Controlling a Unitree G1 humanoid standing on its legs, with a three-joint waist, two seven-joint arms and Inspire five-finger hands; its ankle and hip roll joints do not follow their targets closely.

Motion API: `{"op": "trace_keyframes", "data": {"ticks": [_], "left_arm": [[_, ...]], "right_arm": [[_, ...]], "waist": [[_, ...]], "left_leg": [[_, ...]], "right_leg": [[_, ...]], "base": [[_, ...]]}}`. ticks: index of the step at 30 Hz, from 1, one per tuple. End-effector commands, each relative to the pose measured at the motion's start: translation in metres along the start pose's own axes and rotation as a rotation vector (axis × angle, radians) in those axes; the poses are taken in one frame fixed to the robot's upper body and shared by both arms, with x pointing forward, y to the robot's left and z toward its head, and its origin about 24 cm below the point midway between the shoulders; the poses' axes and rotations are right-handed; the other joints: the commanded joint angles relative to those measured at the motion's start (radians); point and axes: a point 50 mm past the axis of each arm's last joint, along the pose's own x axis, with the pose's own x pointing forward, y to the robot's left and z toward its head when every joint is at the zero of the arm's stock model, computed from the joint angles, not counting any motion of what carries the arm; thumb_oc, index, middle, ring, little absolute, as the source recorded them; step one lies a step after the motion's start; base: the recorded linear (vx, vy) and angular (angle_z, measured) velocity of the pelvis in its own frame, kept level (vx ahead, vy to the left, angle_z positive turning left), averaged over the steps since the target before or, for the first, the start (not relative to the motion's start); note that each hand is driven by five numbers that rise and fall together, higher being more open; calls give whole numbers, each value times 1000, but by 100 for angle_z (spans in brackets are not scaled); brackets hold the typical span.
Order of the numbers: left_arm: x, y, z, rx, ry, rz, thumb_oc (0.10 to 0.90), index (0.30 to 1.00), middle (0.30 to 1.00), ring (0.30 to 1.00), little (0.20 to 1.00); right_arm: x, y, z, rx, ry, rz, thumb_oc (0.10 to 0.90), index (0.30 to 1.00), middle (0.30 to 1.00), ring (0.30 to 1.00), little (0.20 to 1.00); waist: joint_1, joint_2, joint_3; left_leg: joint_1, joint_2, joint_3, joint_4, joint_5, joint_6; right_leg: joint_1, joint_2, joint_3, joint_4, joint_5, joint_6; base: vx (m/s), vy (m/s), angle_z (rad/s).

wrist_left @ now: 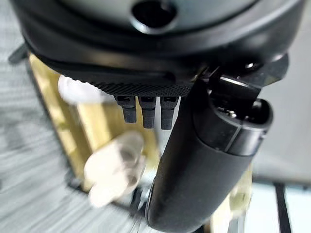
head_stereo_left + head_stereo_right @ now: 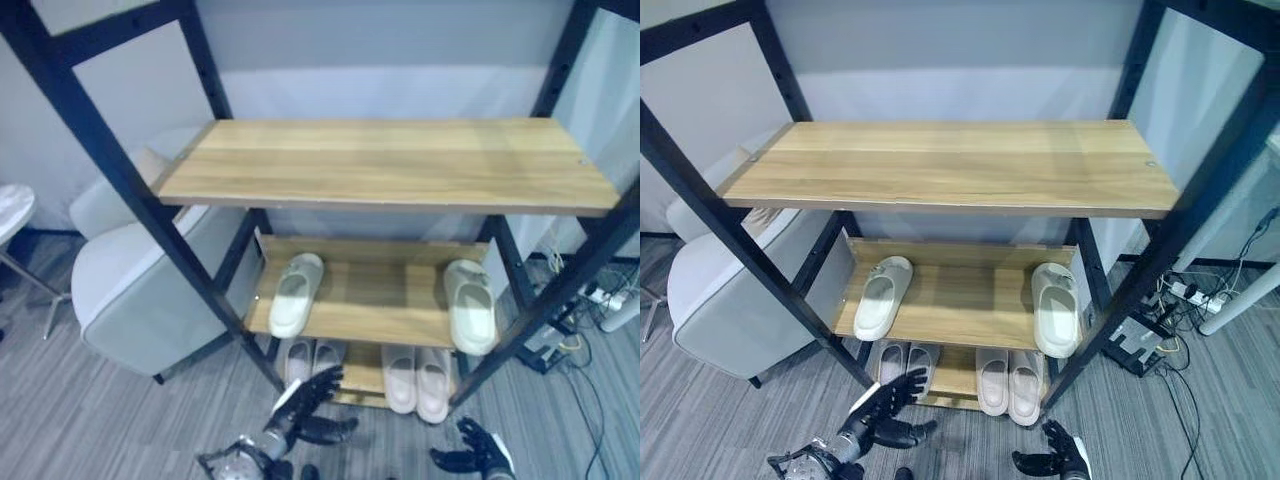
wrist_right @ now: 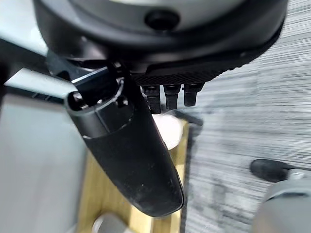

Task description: Arrange the slippers neatly on the shoe rack.

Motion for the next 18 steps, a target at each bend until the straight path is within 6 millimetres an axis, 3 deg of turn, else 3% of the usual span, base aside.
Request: {"op": "trace_keyframes", "data": {"ticks": [1, 9, 11, 13, 14, 18], "left_arm": [[6, 13, 60, -9, -269, -37, 800, 900, 900, 900, 900], [3, 12, 90, 60, -346, -160, 800, 900, 900, 900, 900], [6, 7, 111, 85, -409, -224, 800, 900, 900, 900, 900], [8, 5, 122, 61, -445, -271, 800, 900, 900, 900, 900], [8, 5, 122, 61, -445, -271, 800, 900, 900, 900, 900], [15, -1, 141, 44, -508, -310, 800, 900, 900, 900, 900]], "right_arm": [[12, 0, 50, 43, -191, 25, 800, 900, 900, 900, 900], [13, 14, 52, 15, -173, 123, 800, 900, 900, 900, 900], [15, 23, 54, -7, -165, 157, 800, 900, 900, 900, 900], [17, 37, 62, -34, -180, 200, 800, 900, 900, 900, 900], [17, 37, 63, -34, -180, 200, 800, 900, 900, 900, 900], [13, 43, 54, -32, -155, 225, 800, 900, 900, 900, 900]], "waist": [[-2, -28, 19], [-8, -25, -10], [-12, -21, -1], [-14, -19, 14], [-13, -19, 14], [-28, -14, 13]], "left_leg": [[-46, -91, -21, 102, -140, 35], [19, -116, 16, -17, -134, 76], [28, -116, 28, -45, -133, 99], [34, -103, 58, -59, -137, 111], [34, -104, 59, -58, -137, 111], [53, -96, 48, -70, -138, 112]], "right_leg": [[-44, -36, 30, 62, -69, 85], [-52, -39, 67, 81, -58, 110], [-103, -41, 72, 165, -61, 124], [-169, -71, 57, 278, -50, 162], [-171, -72, 59, 281, -51, 163], [-167, -100, 136, 253, -25, 173]], "base": [[20, 92, -42], [81, 104, -26], [-17, 119, -10], [-28, 34, -28], [25, -21, -47], [83, -51, -31]]}}
